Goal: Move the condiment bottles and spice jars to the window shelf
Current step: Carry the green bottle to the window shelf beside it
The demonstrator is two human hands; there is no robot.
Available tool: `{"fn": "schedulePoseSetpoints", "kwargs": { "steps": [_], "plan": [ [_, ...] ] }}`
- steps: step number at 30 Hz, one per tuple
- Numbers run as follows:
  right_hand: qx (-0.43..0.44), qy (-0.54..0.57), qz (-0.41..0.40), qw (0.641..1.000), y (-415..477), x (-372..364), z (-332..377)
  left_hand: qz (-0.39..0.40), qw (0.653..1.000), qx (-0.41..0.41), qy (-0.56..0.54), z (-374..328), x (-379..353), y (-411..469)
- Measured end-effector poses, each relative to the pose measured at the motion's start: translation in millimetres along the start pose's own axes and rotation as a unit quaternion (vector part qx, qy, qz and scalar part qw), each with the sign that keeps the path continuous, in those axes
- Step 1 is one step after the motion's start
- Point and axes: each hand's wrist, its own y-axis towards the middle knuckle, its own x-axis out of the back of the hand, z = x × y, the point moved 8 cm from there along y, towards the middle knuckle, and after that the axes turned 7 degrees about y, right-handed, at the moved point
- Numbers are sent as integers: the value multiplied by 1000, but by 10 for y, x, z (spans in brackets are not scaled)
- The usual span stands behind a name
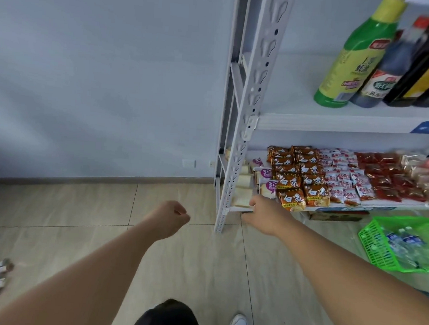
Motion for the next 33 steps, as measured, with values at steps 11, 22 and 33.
{"fn": "schedulePoseSetpoints", "kwargs": {
  "steps": [11, 22, 33],
  "plan": [
    [-22, 59, -63, 996, 86, 673, -722, 22, 994, -80, 66, -1183, -135, 359],
    [-2, 72, -110, 991, 142, 1453, -1225, -24, 988, -128, 86, -2253, -21, 397],
    [81, 129, -159, 975, 389, 2958, -1732, -137, 983, -123, 1, -3752, -19, 471]
  ]
}}
